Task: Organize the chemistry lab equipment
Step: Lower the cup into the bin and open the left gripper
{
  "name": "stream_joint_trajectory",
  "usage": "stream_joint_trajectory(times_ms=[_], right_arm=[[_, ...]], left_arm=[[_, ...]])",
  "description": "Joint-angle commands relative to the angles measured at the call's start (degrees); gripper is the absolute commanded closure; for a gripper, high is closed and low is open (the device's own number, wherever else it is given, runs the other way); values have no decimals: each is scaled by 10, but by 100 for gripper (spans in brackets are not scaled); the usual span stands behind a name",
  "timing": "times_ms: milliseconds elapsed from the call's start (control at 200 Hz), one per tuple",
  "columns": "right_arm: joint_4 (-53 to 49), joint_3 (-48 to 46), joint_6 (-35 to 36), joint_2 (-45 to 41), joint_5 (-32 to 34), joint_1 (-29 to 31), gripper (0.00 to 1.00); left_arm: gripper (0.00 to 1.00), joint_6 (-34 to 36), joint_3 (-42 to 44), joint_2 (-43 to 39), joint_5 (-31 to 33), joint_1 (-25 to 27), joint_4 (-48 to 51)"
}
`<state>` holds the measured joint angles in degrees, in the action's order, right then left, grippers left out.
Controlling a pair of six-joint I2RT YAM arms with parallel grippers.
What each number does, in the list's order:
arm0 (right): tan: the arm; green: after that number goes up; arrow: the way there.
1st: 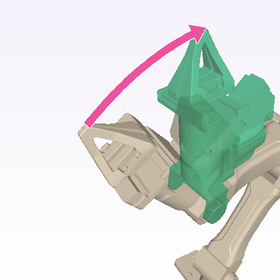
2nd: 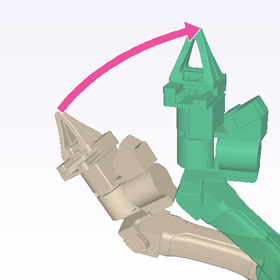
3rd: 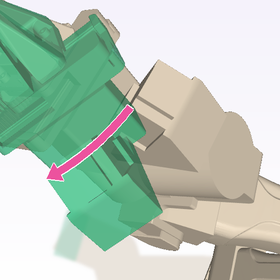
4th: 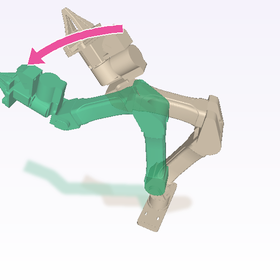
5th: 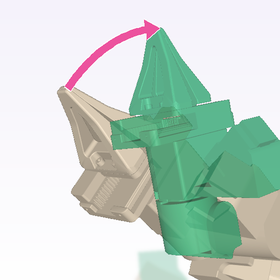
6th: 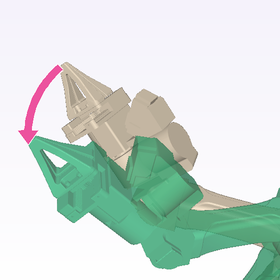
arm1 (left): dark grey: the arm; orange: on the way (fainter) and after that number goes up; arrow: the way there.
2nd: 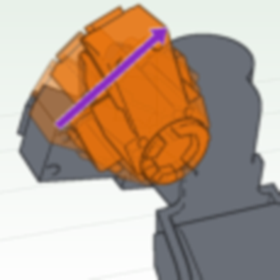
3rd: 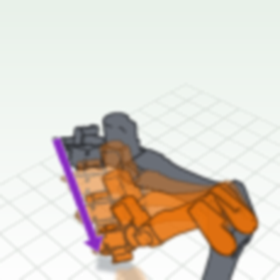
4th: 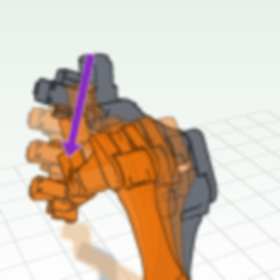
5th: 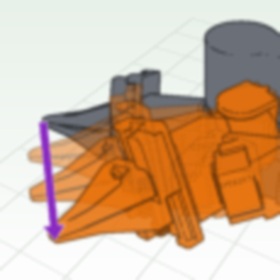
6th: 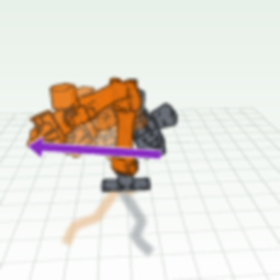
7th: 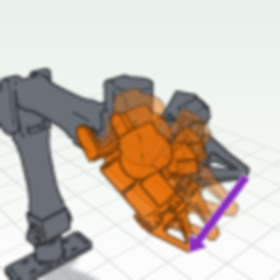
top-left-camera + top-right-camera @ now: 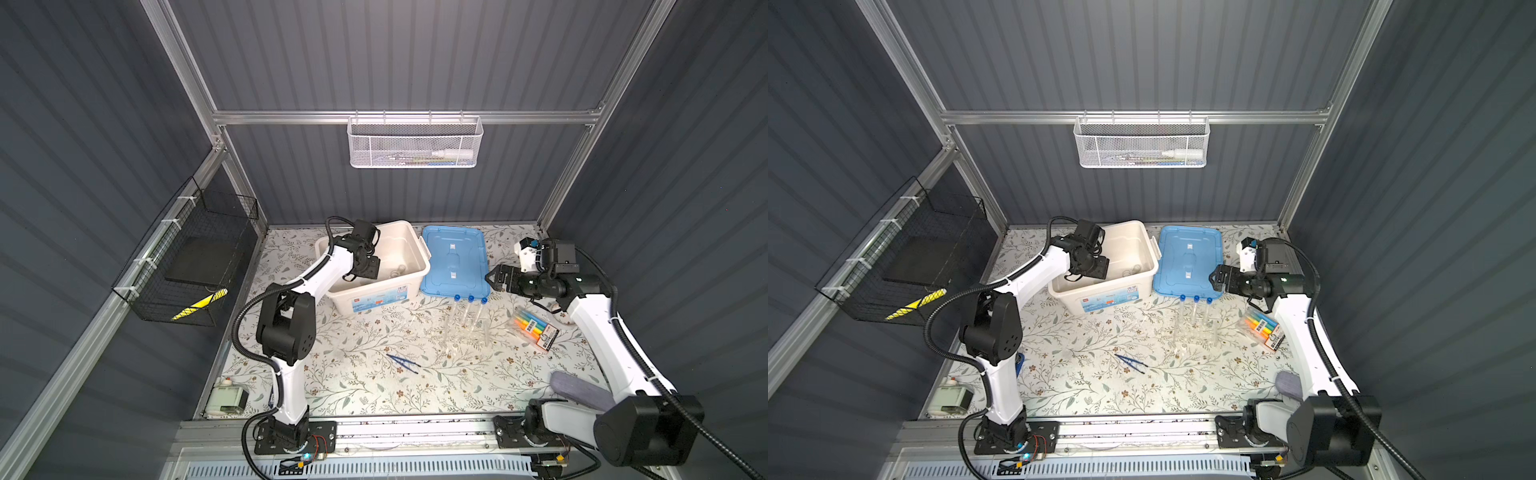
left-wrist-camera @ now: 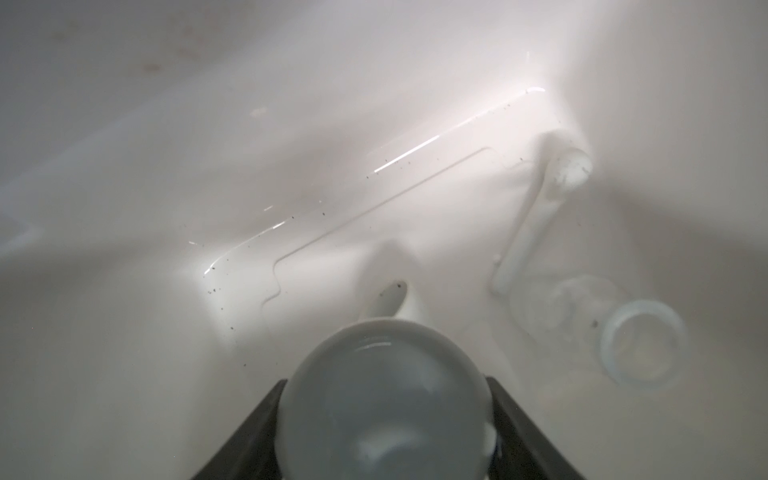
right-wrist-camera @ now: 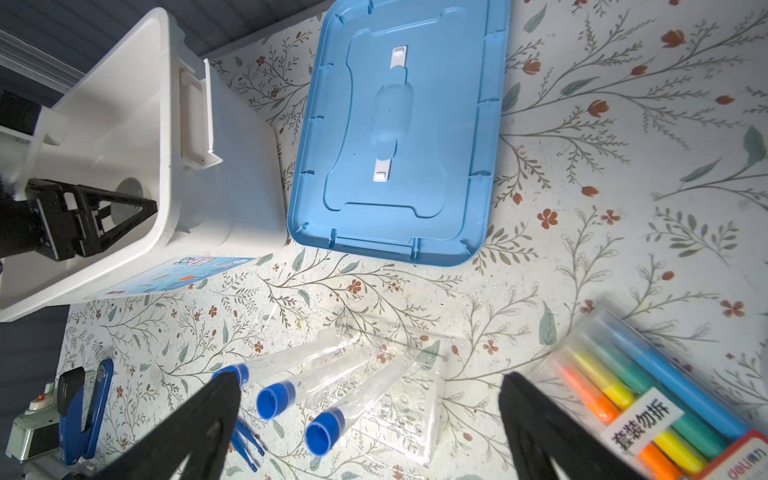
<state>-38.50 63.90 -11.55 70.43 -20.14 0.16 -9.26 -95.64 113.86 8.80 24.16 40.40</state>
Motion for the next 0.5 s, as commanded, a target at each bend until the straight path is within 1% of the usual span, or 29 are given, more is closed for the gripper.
stream_joint_trajectory(times_ms=[0,180,335,495], right_arm=[[-11,-7,2,-11,-4,2,1],[-13,-7,3,-11,-6,3,1],[-15,-7,3,-12,-5,2,1],[-16,-7,4,-15,-2,2,1]], left_arm=[[37,-20,-36,26,-1,-4,-18],[37,-18,-91,81,3,-7,-3],[37,-23,-135,128,17,-10,31],[36,-24,-138,141,4,-10,36]])
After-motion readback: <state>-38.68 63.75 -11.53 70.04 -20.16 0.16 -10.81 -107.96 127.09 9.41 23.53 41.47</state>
